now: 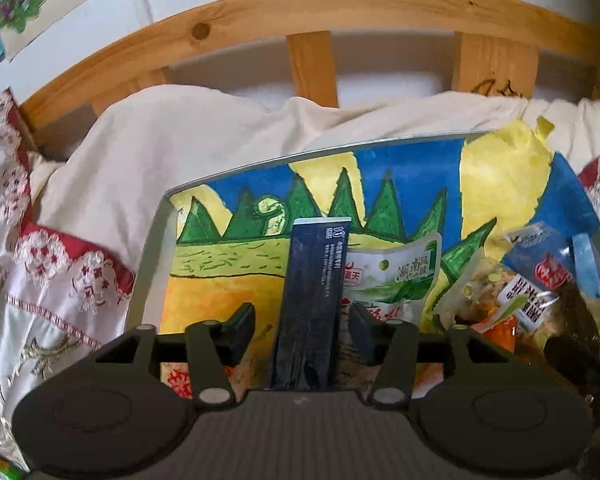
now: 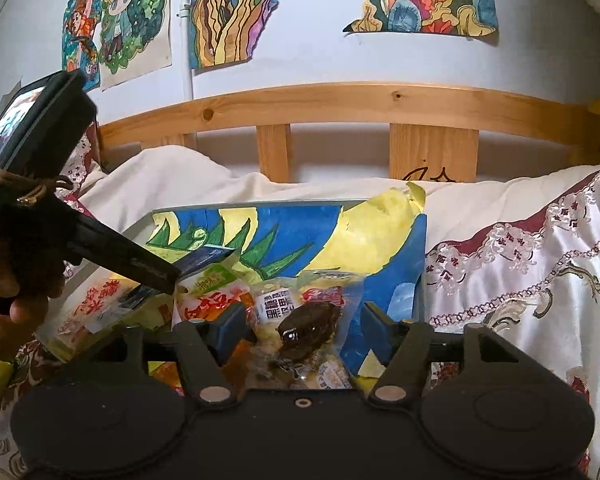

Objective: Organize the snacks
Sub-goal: 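Carry blue box over tray and open left tool while right tool carries snack bag there, then pull both open tools back up from the tray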

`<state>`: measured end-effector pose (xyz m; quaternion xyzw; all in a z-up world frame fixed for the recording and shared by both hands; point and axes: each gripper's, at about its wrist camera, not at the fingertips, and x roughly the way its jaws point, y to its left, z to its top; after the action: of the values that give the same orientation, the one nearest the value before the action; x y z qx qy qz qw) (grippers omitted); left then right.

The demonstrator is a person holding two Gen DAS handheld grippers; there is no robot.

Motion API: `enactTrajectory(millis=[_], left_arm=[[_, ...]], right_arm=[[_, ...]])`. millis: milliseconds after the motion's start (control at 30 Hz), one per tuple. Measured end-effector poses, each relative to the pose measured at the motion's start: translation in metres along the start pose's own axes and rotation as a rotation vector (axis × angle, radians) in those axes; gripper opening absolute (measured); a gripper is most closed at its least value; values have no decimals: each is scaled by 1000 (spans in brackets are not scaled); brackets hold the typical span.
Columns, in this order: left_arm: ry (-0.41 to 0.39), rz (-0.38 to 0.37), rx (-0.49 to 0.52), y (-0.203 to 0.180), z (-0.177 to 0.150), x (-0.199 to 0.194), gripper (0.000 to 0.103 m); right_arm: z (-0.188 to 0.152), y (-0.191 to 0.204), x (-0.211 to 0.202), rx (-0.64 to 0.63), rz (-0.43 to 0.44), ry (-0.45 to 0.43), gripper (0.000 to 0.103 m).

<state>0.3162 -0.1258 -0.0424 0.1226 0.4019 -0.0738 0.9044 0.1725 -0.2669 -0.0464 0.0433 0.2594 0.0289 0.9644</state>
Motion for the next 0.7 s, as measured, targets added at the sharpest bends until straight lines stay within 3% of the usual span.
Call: enactTrajectory(millis=[67, 367, 433, 700], left_arm=[[-19, -5, -29, 4, -2, -6, 75], [-156, -5, -77, 16, -13, -55, 94], [-180, -3, -92, 20, -15, -67, 97], [-287, 2, -158, 44, -34, -127, 102]], right_arm=[[1, 0, -1, 3, -1, -4, 74], [13, 4, -23, 26, -14, -68, 89], [17, 6, -31, 25, -9, -92, 97], [31, 25, -76, -8, 2, -183, 102]])
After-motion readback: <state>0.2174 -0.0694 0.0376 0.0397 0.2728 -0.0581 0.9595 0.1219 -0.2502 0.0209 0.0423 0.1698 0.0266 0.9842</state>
